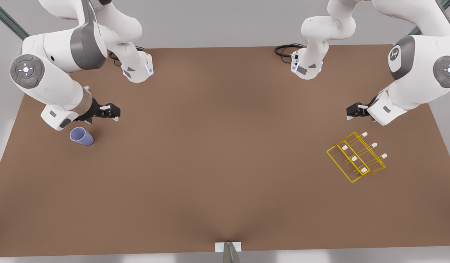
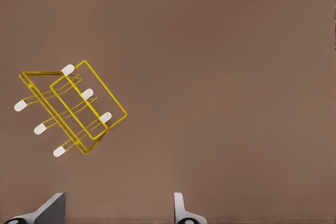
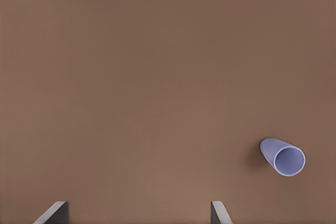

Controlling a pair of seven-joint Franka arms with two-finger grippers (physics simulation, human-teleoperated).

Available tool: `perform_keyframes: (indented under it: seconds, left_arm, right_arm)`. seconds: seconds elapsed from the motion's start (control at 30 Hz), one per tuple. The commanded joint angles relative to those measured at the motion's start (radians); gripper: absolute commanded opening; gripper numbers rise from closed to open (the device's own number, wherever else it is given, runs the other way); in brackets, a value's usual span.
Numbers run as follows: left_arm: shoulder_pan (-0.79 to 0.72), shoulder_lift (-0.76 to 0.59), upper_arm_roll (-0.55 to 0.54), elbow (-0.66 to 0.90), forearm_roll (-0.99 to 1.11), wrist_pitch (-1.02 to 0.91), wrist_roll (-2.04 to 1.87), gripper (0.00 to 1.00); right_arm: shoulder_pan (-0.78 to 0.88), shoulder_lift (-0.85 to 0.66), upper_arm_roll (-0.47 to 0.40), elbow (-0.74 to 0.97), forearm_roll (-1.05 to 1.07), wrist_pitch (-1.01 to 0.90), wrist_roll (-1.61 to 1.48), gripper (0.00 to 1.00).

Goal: Place the cup on the cup holder

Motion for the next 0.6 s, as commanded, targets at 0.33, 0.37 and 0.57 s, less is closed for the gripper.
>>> perform_keyframes:
  seconds: [0.33, 0.37, 0.57]
  left_arm:
    - [0.0, -0.024, 0.003, 0.003, 0.003, -0.045, 0.028, 1.0]
    - [0.0, -0.03, 0.003, 0.003, 0.005, -0.048, 0.028, 1.0]
    - [0.003, -0.013, 0.003, 0.002, 0.025, -0.042, 0.025, 1.0]
  right_arm:
    - [-0.114, 0.119, -0.088, -0.055, -0.151, 0.168, -0.645, 1.0]
    - [-0.113, 0.106, -0.103, -0.14, -0.149, 0.241, -0.662, 1.0]
    - [-0.114, -0.015, -0.138, -0.526, -0.117, 0.659, -0.649, 1.0]
